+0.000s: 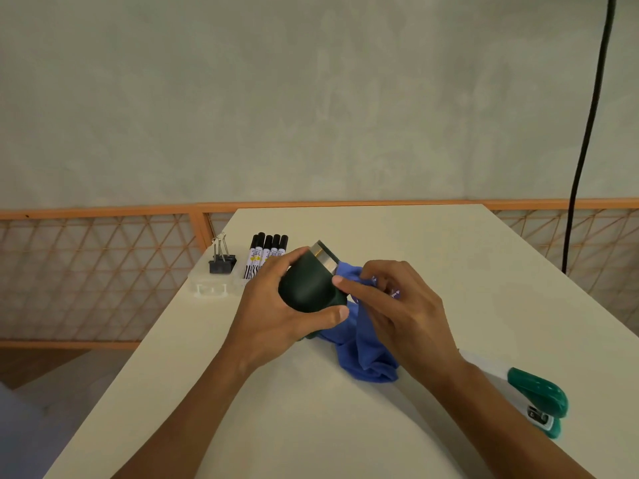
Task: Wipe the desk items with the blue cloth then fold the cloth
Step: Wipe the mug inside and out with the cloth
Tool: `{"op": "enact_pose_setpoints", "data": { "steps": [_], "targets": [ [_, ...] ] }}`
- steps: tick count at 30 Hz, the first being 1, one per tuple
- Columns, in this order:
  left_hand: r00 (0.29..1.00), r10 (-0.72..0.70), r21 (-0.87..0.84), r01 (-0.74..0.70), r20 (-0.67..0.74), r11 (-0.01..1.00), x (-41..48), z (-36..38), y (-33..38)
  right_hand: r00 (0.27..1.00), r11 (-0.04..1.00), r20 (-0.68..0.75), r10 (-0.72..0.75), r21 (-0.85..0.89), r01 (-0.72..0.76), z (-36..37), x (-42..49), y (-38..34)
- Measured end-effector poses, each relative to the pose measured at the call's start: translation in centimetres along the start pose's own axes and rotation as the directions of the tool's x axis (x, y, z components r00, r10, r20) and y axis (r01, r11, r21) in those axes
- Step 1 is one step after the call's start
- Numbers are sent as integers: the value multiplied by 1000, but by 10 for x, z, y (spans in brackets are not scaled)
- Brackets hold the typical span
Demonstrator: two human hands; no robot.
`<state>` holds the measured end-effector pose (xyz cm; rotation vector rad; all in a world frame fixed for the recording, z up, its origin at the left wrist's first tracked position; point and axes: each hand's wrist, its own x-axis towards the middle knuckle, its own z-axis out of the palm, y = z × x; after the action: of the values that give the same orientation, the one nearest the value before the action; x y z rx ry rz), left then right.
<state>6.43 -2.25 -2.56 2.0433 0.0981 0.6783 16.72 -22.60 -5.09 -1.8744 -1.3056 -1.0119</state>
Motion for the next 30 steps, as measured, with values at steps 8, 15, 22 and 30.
{"op": "enact_pose_setpoints", "data": {
  "steps": [8, 15, 22, 30],
  "targets": [
    [987, 152, 342, -161, 52, 926, -1, 3, -10, 991, 990, -34, 129, 60, -126, 3, 4, -6],
    [957, 289, 471, -240, -33, 849, 3, 1, -16, 996, 996, 6, 90, 4, -91, 4, 0, -1],
    [903, 426, 603, -371, 56, 706, 3, 7, -17, 993, 993, -30, 117, -11, -118, 5, 3, -2],
    [988, 133, 249, -110, -75, 962, -1, 0, -3, 987, 988, -69, 143, 62, -139, 8, 4, -6]
  ]
}}
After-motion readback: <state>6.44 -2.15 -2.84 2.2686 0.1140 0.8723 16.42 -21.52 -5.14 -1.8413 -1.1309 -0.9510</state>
